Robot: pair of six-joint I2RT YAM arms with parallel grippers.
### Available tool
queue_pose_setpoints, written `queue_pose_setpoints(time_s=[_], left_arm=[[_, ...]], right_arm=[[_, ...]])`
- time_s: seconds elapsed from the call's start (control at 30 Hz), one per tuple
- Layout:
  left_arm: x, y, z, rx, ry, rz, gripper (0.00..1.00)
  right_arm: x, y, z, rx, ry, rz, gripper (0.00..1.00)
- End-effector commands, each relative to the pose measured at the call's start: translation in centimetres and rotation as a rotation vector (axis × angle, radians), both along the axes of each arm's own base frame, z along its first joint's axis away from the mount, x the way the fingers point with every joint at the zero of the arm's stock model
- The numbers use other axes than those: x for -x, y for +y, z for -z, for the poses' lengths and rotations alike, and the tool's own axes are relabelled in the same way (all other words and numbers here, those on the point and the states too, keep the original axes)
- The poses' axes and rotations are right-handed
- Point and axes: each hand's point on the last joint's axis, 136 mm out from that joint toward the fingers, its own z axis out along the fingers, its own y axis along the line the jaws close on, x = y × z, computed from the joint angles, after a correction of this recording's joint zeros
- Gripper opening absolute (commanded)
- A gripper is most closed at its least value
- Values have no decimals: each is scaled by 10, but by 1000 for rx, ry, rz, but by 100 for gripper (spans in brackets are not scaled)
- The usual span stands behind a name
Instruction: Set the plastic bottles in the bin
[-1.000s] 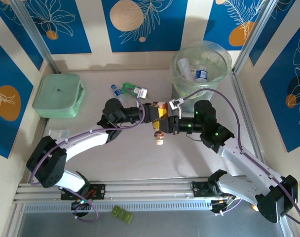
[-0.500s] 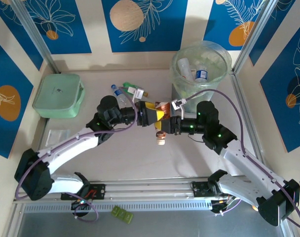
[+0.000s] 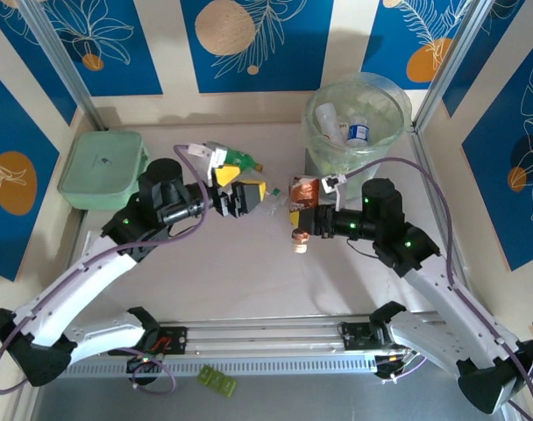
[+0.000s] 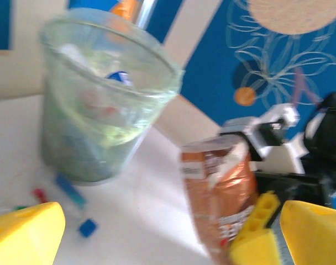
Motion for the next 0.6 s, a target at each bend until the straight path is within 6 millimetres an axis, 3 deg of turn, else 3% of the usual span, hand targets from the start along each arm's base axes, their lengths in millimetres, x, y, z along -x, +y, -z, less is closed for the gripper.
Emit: queue_pose_setpoints(time_s=[0.0,0.3,0.57], left_arm=[[-10,31,26,-203,20,-134,99],[-17,39,59,-332,16,-163,99],[-15,22,76,-278,69,-101,100]], right_arm=[[-2,-20,-4,103,-44,77,25],[-24,-52,-35,266,-127,198,25],[-77,-85,-85,381,-215,367,25]])
